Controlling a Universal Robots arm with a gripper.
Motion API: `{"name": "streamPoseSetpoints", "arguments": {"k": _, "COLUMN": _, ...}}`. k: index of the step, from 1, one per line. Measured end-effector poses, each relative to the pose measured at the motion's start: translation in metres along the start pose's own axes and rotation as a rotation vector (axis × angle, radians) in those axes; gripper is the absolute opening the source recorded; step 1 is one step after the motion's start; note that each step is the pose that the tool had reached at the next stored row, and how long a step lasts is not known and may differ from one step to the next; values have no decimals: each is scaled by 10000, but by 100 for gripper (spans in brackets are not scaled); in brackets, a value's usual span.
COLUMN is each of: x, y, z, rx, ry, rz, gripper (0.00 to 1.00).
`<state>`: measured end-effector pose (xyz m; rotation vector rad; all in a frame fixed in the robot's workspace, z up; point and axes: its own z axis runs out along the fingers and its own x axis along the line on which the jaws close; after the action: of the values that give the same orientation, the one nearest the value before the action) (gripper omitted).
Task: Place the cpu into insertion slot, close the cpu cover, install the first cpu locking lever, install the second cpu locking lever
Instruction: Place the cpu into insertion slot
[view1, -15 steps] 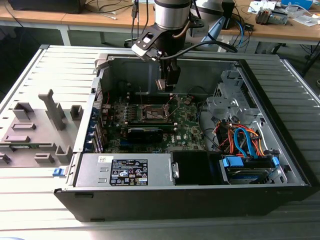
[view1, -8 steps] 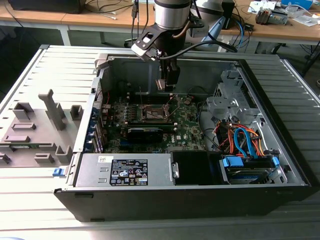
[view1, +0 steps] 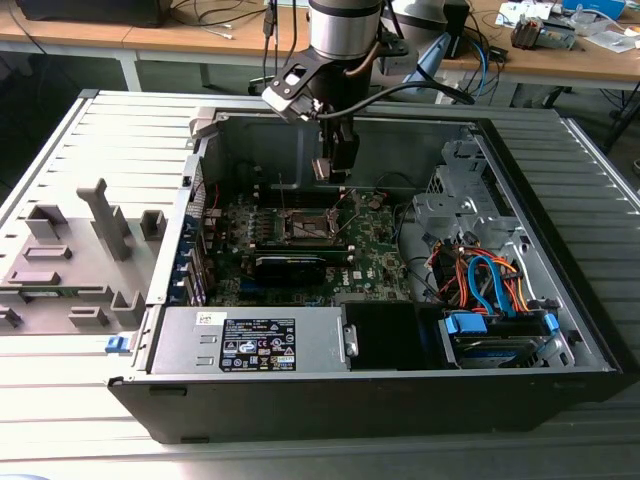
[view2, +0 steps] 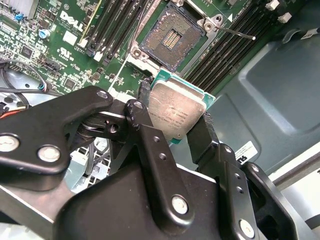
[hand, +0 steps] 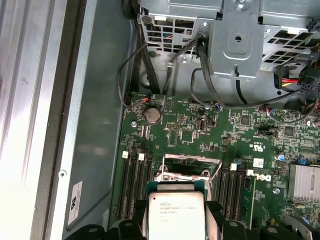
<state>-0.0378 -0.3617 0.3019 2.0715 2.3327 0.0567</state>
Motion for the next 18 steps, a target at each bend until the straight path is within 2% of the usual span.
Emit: {"name": "streamPoseSetpoints", "arguments": {"k": 18, "x": 0, "y": 0, "z": 4, "rx": -4, "ry": -19, "rz": 438, "gripper": 55}}
